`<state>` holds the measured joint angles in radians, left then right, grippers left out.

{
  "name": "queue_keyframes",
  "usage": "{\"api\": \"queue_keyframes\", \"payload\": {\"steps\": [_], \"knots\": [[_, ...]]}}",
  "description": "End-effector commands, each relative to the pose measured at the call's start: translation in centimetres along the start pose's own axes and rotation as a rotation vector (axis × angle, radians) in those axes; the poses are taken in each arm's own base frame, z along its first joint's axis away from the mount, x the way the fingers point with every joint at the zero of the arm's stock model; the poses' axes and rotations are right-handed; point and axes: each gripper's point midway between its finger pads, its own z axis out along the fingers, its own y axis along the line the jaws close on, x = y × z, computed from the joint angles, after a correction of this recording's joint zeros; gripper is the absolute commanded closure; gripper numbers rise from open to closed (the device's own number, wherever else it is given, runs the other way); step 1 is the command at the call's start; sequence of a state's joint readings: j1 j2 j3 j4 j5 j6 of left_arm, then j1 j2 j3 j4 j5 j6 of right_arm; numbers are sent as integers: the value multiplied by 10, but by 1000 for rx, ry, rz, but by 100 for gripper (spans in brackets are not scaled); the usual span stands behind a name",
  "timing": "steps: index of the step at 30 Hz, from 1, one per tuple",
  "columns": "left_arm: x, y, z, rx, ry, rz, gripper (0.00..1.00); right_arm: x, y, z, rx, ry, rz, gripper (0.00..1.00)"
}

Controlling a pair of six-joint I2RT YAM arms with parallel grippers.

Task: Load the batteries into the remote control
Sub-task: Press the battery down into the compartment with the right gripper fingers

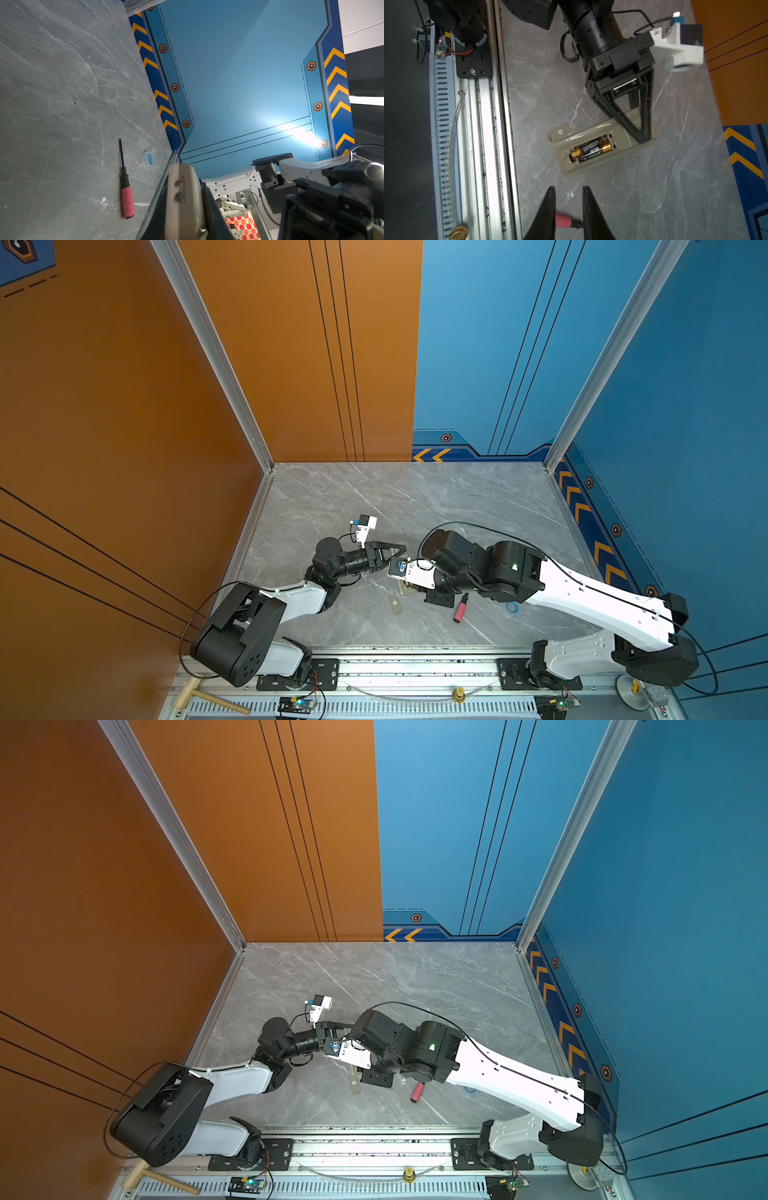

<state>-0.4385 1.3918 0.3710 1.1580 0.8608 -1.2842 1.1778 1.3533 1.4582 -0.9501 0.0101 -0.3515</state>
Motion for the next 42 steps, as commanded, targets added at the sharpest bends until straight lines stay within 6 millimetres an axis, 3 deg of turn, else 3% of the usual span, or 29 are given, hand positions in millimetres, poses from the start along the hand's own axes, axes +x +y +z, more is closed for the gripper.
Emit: {"api": "queue_keyframes", "payload": {"steps": [1,8,16,42], "knots": [[-5,-21,0,51,14,50,100,3,7,15,-55,22,-75,76],[-2,-24,-1,57,21,54,100,10,11,28,-109,54,-92,72],[-1,-25,0,61,27,56,100,16,11,44,-122,103,-125,77],[1,-25,0,61,31,57,100,19,-10,60,-63,138,-141,87]]}}
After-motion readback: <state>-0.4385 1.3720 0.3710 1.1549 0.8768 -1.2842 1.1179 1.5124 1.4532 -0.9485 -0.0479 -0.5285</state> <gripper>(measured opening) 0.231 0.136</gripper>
